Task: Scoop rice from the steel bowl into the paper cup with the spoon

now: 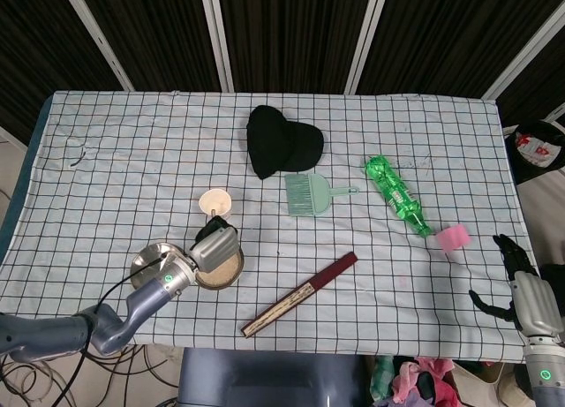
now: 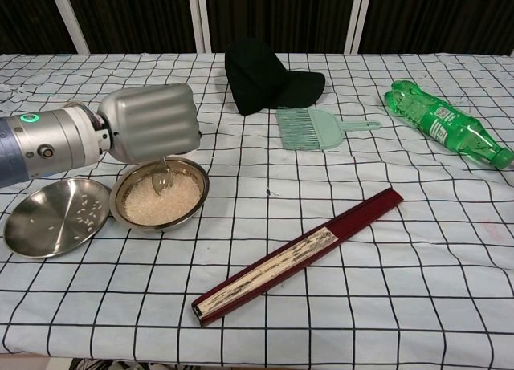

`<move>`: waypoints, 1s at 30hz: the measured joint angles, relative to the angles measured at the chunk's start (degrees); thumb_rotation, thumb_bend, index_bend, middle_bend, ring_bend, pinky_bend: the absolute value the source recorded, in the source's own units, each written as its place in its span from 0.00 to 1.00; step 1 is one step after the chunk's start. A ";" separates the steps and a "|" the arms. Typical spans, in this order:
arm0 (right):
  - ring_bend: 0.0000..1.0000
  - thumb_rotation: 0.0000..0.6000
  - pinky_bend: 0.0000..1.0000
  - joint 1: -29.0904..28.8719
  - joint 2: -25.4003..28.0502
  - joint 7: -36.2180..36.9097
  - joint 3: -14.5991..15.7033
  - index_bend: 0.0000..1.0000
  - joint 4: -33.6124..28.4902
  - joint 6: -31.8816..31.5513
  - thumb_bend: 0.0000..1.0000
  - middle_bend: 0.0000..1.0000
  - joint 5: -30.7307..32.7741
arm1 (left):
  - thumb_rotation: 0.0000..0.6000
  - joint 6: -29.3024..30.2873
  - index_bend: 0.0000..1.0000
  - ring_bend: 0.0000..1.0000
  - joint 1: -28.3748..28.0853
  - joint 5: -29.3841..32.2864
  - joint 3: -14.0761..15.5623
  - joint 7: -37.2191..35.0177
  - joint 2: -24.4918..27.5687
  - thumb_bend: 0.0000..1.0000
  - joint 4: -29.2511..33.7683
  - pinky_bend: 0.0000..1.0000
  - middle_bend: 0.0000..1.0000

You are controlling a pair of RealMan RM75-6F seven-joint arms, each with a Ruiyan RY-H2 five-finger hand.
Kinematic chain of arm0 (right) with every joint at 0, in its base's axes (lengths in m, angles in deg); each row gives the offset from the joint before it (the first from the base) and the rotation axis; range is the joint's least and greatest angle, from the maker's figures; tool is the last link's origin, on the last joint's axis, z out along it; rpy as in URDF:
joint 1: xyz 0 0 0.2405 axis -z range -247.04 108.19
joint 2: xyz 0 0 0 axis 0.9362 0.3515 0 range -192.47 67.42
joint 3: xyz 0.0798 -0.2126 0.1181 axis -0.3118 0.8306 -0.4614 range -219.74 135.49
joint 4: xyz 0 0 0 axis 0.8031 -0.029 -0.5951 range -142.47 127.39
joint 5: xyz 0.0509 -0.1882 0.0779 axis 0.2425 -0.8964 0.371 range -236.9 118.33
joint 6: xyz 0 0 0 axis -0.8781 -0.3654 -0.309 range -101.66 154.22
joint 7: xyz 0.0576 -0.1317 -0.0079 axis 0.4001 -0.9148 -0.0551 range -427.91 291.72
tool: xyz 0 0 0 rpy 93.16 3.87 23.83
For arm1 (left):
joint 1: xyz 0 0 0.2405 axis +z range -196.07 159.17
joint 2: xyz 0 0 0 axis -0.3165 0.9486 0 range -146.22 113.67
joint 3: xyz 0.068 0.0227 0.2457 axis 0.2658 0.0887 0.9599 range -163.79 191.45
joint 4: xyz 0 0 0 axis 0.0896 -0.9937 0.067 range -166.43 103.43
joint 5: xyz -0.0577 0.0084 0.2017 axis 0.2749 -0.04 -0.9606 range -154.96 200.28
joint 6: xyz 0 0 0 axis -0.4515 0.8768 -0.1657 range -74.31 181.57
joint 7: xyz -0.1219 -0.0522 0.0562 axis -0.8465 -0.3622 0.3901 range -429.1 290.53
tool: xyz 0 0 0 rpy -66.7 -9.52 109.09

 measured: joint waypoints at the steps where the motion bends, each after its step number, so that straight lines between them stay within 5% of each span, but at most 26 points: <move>1: 0.00 1.00 0.17 0.01 0.01 0.11 -0.02 0.00 -0.06 0.02 0.21 0.00 0.05 | 1.00 -0.13 0.74 1.00 -0.02 -0.08 0.12 0.18 0.19 0.47 0.05 1.00 1.00; 30: 0.00 1.00 0.17 0.13 0.07 0.72 -0.19 0.00 -0.26 -0.13 0.21 0.00 0.12 | 1.00 -1.61 0.74 1.00 1.18 -1.43 0.48 1.78 -2.33 0.47 -0.15 1.00 1.00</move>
